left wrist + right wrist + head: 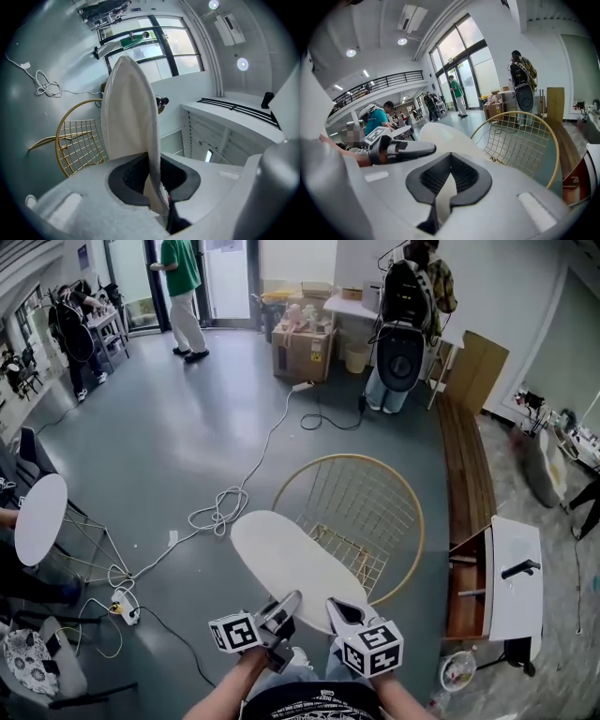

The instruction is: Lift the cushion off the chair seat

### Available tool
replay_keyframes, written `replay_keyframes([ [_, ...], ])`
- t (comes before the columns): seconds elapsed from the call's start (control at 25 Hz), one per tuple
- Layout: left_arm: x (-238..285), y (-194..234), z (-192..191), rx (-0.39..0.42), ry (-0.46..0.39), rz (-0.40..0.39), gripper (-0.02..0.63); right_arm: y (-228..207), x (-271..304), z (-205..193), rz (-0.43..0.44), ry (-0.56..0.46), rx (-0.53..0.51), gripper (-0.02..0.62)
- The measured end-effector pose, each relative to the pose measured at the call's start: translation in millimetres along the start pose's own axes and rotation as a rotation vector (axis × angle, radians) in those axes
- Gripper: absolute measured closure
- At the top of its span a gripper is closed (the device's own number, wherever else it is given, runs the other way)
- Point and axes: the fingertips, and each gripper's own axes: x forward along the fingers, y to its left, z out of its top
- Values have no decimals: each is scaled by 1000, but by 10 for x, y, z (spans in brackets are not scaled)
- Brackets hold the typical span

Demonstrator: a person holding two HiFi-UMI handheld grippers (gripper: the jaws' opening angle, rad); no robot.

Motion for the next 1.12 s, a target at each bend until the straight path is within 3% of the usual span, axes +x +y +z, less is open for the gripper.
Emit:
replay_keyframes([
  [0.44,-413,-267,142,84,-91,77,558,193,-1,186,50,-40,-18,598],
  [0.68,-427,-437,247,124,-149,46,558,242,18,318,61,-57,-73,598],
  [1.12,-403,-424,307,163,-132,95,561,325,93,437,84,-66,-98,598],
])
